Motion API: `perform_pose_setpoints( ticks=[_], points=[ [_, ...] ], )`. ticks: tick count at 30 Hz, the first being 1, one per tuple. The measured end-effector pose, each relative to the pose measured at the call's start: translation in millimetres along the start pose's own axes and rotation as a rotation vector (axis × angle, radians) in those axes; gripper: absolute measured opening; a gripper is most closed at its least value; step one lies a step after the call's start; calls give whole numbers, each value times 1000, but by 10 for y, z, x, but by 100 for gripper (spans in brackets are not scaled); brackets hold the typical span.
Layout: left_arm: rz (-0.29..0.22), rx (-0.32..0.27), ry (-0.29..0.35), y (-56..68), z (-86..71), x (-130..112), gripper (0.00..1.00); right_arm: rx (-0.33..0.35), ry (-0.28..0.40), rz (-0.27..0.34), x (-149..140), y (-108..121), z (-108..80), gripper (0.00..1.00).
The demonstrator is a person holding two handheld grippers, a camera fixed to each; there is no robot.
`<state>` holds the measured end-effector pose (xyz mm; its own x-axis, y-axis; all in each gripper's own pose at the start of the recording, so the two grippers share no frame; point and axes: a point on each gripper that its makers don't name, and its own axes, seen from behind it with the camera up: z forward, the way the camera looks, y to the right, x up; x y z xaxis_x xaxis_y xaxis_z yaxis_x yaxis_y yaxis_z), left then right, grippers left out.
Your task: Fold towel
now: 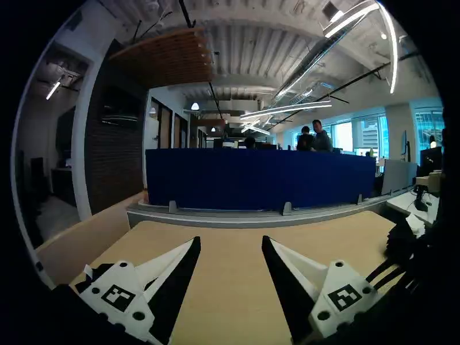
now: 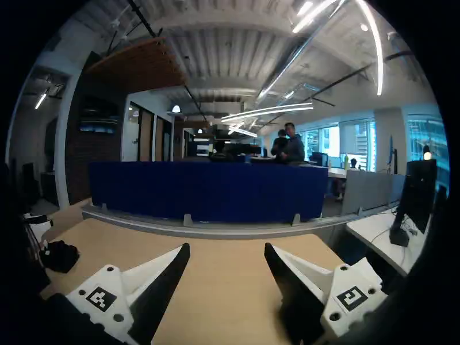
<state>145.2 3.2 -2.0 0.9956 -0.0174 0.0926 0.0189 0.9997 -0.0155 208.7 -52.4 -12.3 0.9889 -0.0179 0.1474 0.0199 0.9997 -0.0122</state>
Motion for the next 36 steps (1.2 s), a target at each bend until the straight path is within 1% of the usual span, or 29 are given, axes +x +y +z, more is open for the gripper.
perform_pose_setpoints(
  ticks=[3, 9, 12, 15, 18, 24, 29, 36],
  points=[
    [30, 9, 12, 10, 18, -75, 78, -1, 1, -7, -32, -13, 12, 100],
    [86, 7, 34, 60, 36, -213, 78, 7, 2, -18, -100, -66, 23, 100],
    [101, 13, 43, 66, 61, -285, 78, 7, 1, -19, -153, -91, 8, 100],
    [109, 21, 58, 46, 84, -338, 78, 12, -3, -9, -223, -127, 10, 100],
    [105, 29, 69, 12, 110, -414, 78, 13, -5, -2, -269, -138, 31, 100],
    [75, 45, 76, -67, 135, -612, 78, 3, 5, 11, -308, -155, 77, 100],
    [52, 49, 78, -79, 140, -800, 78, 8, 18, 13, -337, -184, 102, 100],
    [44, 54, 92, -84, 149, -976, 78, 14, 47, 0, -325, -204, 117, 100]
  ],
)
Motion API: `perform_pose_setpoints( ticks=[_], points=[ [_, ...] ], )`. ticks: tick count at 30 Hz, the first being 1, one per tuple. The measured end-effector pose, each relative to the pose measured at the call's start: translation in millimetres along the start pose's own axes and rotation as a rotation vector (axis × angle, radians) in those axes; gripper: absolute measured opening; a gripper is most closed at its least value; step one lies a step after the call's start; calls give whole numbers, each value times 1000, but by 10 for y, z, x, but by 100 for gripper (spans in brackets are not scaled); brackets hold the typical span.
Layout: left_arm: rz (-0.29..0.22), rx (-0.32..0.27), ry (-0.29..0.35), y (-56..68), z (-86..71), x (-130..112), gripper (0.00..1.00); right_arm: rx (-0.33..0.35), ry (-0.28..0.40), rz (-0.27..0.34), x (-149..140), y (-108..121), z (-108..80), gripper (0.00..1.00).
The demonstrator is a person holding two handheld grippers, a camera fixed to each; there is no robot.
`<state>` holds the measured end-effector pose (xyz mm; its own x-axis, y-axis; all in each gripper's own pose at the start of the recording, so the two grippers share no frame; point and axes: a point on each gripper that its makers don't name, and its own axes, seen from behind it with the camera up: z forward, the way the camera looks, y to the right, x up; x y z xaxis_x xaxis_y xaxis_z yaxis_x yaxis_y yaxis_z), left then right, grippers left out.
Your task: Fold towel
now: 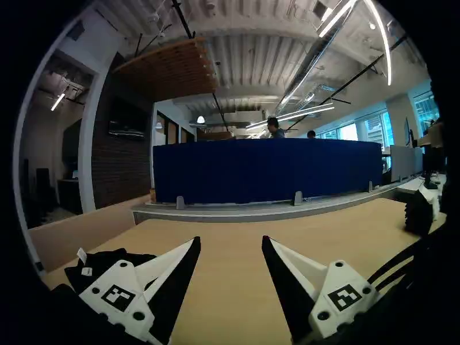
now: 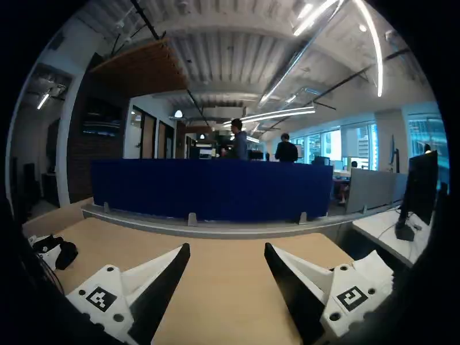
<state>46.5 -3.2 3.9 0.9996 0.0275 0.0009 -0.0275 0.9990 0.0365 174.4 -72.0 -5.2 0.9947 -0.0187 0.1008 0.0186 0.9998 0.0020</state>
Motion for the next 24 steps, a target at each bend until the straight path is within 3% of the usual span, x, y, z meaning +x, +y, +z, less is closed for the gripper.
perform_pose_setpoints(
  ticks=[18, 24],
  points=[
    [-22, 25, -13, -79, 8, -485, 78, 12, 15, 3, -210, -63, 101, 100],
    [-34, 26, -8, -83, -2, -492, 78, 21, 12, -2, -222, -77, 137, 100]
  ],
)
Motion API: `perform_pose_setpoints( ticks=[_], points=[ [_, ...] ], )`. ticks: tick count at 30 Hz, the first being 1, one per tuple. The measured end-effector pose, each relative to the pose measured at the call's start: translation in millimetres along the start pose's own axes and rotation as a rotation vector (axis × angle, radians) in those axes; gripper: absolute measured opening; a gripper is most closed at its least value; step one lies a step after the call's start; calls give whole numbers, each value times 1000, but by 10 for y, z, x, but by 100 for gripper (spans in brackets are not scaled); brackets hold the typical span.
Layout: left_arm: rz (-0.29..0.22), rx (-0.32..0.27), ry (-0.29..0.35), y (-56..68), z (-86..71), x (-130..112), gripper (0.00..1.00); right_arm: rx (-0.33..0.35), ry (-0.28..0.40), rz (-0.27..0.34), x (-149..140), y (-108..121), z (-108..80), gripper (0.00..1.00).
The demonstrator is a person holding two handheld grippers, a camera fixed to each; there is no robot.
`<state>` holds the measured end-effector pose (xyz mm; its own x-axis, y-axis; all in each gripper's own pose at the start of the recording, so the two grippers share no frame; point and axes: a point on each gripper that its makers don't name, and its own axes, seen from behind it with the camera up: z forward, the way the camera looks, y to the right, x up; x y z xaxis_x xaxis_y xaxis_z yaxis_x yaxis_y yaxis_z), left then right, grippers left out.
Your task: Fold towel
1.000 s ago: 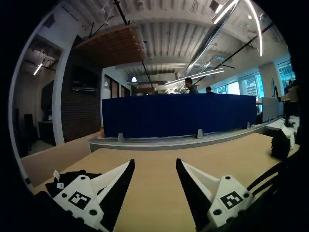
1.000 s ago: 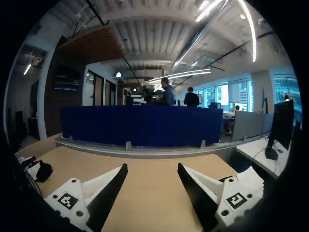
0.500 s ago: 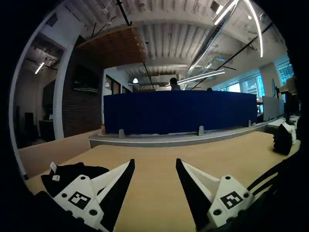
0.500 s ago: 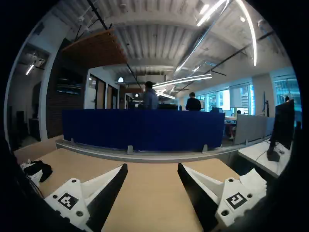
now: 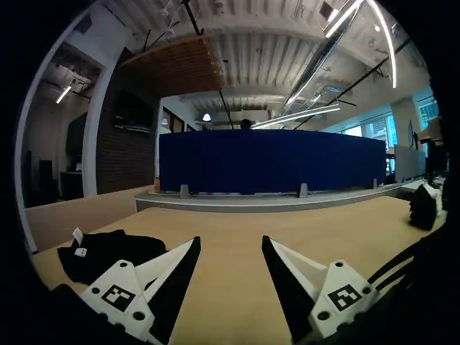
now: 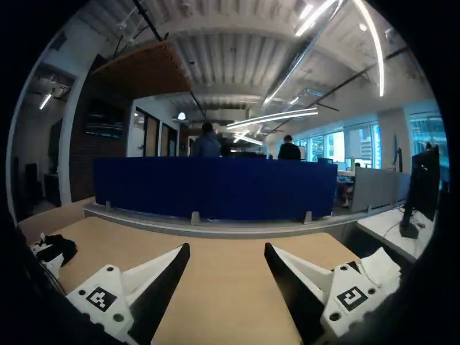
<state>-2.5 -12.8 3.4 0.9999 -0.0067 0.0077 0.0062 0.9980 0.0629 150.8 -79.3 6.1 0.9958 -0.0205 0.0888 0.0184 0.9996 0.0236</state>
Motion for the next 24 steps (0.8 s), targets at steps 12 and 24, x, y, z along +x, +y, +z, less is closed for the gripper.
perform_pose_setpoints(
  ticks=[12, 24],
  points=[
    [5, -7, 9, 24, -3, 15, 81, 2, 0, 4, -71, 23, 18, 100],
    [4, -9, 8, 26, -1, 12, 89, -28, 31, -15, -22, 340, 44, 100]
  ],
)
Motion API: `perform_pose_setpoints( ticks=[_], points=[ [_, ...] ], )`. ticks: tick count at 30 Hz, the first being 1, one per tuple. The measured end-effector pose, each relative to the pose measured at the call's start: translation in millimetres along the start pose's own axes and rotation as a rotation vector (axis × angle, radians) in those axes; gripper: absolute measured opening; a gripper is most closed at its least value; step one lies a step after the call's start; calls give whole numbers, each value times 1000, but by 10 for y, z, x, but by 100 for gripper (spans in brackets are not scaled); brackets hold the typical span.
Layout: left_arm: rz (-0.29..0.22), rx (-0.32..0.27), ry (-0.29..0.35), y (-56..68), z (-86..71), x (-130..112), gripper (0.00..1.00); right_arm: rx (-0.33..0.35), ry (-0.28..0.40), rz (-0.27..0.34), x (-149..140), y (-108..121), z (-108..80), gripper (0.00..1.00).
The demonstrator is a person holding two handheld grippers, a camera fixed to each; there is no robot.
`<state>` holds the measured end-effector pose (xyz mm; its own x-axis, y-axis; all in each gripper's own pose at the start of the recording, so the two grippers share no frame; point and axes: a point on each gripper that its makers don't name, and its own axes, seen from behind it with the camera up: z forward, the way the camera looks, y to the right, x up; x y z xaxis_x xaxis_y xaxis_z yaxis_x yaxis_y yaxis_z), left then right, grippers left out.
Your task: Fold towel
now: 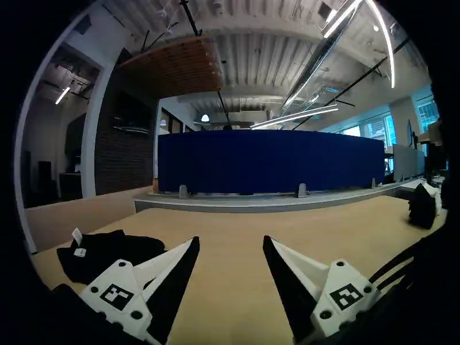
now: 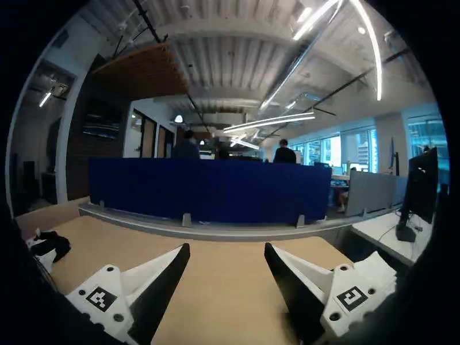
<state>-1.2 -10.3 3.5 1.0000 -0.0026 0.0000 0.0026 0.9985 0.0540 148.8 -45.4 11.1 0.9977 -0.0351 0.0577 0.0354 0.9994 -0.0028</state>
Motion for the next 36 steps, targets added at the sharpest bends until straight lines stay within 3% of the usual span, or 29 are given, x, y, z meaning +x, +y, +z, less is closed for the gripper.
perform_pose_setpoints(
  ticks=[4, 17, 36],
  points=[
    [1, 0, 0, 0, 0, 5, 97, -5, 11, -1, 5, 119, 31, 100],
    [1, 0, 0, -3, -1, 6, 97, -24, 30, 28, -221, 399, 61, 100],
    [1, 0, 0, 0, -5, 10, 97, -28, 31, 62, -921, 564, 88, 100]
  ],
)
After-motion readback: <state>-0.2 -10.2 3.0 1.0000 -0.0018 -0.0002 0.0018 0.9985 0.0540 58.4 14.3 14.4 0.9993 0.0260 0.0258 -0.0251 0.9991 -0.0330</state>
